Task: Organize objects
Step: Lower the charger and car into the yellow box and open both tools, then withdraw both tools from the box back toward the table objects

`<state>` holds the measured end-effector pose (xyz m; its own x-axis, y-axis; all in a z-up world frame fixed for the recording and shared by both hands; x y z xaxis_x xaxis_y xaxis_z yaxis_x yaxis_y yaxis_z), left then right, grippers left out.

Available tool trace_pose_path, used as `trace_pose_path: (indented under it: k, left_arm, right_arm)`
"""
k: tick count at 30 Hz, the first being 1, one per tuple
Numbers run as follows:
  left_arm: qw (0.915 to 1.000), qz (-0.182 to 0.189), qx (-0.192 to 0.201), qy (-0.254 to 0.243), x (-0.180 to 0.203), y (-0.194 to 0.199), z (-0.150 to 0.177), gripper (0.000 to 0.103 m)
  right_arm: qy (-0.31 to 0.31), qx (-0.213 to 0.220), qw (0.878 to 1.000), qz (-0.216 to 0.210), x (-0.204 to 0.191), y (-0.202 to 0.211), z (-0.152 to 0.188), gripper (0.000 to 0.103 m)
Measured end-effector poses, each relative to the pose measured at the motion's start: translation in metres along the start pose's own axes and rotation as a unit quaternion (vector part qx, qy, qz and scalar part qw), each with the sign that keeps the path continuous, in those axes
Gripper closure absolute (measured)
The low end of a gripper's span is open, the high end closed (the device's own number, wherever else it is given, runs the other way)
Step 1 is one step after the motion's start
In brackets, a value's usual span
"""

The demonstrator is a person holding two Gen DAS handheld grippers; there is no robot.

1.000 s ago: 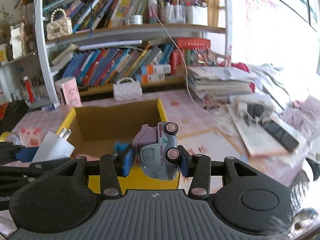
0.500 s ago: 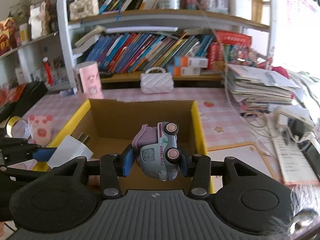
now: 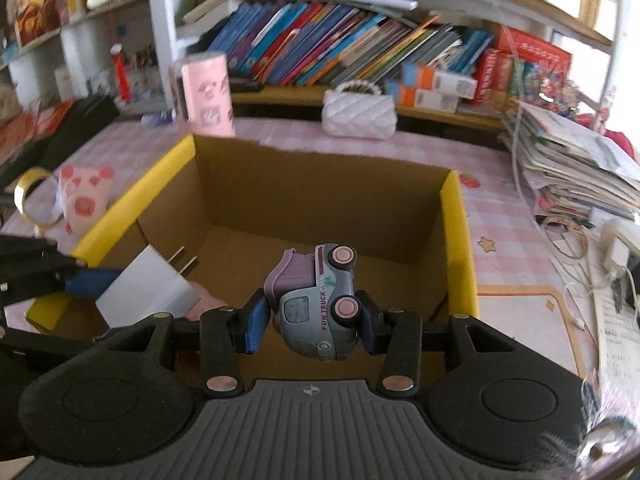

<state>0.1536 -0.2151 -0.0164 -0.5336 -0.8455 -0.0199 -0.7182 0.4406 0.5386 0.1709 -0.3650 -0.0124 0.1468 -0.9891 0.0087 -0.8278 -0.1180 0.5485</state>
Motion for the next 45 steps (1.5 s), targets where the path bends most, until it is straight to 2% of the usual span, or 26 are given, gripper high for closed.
trace_pose_path:
  k: [8, 16, 23, 26, 32, 35, 36, 41, 45]
  left_arm:
    - [0.9998, 0.01, -0.012, -0.01, 0.001, -0.001, -0.002, 0.062]
    - [0.9998, 0.011, -0.013, -0.011, 0.001, -0.001, -0.002, 0.061]
    - [0.9999, 0.009, -0.01, -0.007, 0.0, -0.002, -0.002, 0.059]
    - [0.9999, 0.009, -0.008, -0.007, -0.001, -0.001, -0.001, 0.057]
    - [0.9999, -0.01, 0.006, -0.008, -0.001, 0.003, -0.001, 0.043]
    - [0.9998, -0.016, 0.013, -0.007, 0.0, 0.007, -0.001, 0.037]
    - [0.9997, -0.018, 0.016, -0.006, 0.0, 0.008, -0.001, 0.032]
    - [0.9989, -0.025, 0.036, 0.013, -0.003, 0.021, -0.001, 0.027]
    - [0.9979, -0.03, 0.053, 0.022, -0.005, 0.032, -0.002, 0.026]
  right_arm:
    - [0.03, -0.039, 0.998, -0.026, -0.003, -0.021, 0.0, 0.061]
    - [0.029, -0.084, 0.995, -0.047, -0.002, -0.034, -0.001, 0.061]
    - [0.024, -0.093, 0.994, -0.047, 0.0, -0.035, 0.0, 0.061]
    - [0.024, -0.093, 0.994, -0.046, 0.0, -0.035, 0.0, 0.06]
    - [0.017, -0.081, 0.996, -0.042, 0.001, -0.032, 0.0, 0.06]
    - [0.001, -0.063, 0.998, -0.031, 0.004, -0.028, 0.0, 0.058]
    - [-0.004, -0.056, 0.998, -0.028, 0.004, -0.026, 0.0, 0.057]
    - [-0.027, -0.027, 0.999, -0.015, 0.007, -0.015, -0.001, 0.054]
    - [-0.039, -0.004, 0.999, -0.007, 0.004, -0.002, -0.001, 0.053]
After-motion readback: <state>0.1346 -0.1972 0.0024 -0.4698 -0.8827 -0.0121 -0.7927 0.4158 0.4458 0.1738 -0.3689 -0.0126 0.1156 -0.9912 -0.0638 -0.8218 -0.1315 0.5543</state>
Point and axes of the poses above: each gripper's, at about its wrist camera, not at the fingertips, and y roughly against the way its jaws point, x to its right, z to its underside, the point moved 1 cm from there along -y, roughly the way its jaws point, and after that the axes turned 12 degrees about x, right-handed, at the moved point
